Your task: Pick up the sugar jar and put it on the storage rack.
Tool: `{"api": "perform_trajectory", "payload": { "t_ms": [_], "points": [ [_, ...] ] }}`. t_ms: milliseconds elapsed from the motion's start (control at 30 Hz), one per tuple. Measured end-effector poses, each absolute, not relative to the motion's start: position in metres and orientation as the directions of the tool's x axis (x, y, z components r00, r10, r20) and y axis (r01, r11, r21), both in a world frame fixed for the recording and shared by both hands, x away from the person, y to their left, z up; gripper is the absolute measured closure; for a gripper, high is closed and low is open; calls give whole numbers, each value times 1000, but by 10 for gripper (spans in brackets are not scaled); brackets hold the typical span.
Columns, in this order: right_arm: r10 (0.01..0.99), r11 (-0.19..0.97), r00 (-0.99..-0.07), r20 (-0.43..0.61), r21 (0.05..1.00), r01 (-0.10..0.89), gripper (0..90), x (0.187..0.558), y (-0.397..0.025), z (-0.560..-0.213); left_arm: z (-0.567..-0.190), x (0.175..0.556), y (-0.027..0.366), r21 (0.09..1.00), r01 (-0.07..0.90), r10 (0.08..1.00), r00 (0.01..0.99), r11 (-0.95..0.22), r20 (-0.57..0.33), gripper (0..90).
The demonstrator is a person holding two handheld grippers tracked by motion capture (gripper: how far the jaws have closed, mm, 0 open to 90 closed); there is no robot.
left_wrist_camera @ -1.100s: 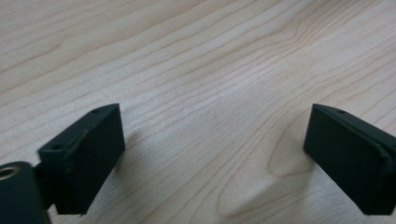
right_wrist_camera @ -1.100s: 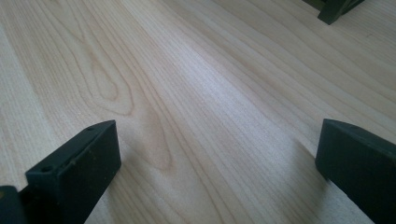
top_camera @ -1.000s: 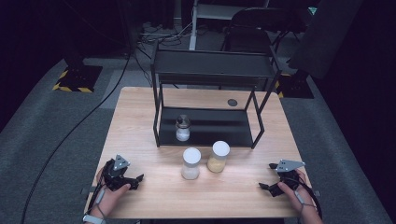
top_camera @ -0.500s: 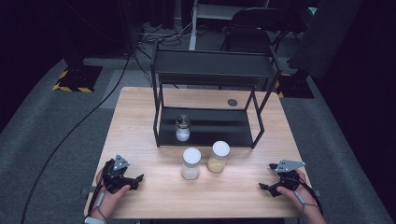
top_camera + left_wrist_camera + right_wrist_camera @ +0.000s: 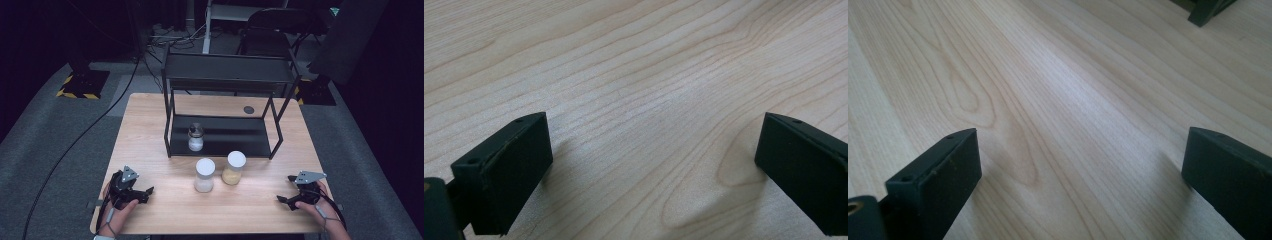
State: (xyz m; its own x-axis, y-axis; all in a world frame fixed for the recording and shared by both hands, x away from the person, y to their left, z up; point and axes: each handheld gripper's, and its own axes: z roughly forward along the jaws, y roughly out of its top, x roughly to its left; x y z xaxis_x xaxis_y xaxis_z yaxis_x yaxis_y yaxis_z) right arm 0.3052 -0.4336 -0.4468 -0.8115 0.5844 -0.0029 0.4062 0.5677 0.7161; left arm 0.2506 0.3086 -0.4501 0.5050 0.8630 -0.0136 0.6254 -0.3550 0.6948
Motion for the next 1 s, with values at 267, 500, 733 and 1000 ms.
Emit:
{"api": "perform_trajectory", "payload": {
  "t_ms": [267,500,733,1000],
  "points": [
    [571,553,-821,-17,747,369,24,302,-429,-429,-450,250,308,695,628,866,500,-350,-15,13],
    [555,557,-831,-29,755,345,31,302,-425,-411,-450,250,308,694,629,866,499,-350,-16,11],
    [540,561,-841,-39,761,325,37,300,-420,-391,-450,250,308,694,629,867,499,-350,-15,10],
    [526,561,-848,-55,773,298,38,297,-415,-368,-450,250,308,694,629,867,497,-349,-15,7]
  ]
}}
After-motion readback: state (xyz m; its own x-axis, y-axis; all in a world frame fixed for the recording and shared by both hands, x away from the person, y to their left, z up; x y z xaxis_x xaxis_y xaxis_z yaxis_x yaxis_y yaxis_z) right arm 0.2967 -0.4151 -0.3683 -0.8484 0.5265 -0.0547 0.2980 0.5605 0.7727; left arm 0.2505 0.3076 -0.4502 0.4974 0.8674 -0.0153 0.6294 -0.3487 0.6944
